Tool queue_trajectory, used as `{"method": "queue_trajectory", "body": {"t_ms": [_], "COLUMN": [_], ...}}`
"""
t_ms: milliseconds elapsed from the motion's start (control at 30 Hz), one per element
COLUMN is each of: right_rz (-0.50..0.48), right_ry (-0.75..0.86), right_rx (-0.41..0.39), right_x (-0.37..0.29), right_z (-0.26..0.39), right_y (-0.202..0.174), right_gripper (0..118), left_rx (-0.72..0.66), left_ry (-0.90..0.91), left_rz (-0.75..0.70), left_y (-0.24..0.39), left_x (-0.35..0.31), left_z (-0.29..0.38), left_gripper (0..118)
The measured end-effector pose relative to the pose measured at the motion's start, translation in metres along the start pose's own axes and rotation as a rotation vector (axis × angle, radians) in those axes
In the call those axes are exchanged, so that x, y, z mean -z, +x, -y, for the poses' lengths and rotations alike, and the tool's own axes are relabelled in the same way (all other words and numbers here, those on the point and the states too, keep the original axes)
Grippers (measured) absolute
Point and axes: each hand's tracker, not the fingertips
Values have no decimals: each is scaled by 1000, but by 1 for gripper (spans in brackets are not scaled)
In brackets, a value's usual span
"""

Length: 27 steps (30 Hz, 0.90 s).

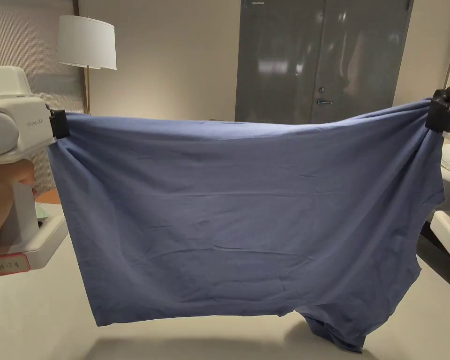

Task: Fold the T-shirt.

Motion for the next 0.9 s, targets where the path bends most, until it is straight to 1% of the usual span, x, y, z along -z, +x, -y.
{"method": "queue_trajectory", "body": {"t_ms": [100, 267, 433, 567, 733, 800, 900], "right_rz": [-11, -24, -42, -62, -85, -97, -115], "right_ry": [-23, -63, -103, -165, -278, -334, -421], "right_rx": [13, 36, 28, 14, 8, -25, -38], "right_x": [-26, -87, -161, -225, -302, -336, -377], "right_z": [6, 17, 29, 53, 99, 119, 145], "right_y": [1, 11, 17, 22, 33, 34, 37], "right_gripper": [4, 4, 4, 4, 4, 4, 4], "left_rx": [10, 20, 50, 66, 86, 67, 49], "left_ry": [-21, -62, -113, -156, -296, -357, -445], "left_rz": [0, 12, 17, 17, 18, 20, 13], "left_y": [-7, -26, -45, -63, -91, -104, -120], "left_x": [-20, -73, -136, -195, -265, -291, -324], "left_z": [10, 30, 58, 90, 142, 167, 202], "left_gripper": [3, 3, 3, 3, 3, 3, 3]}}
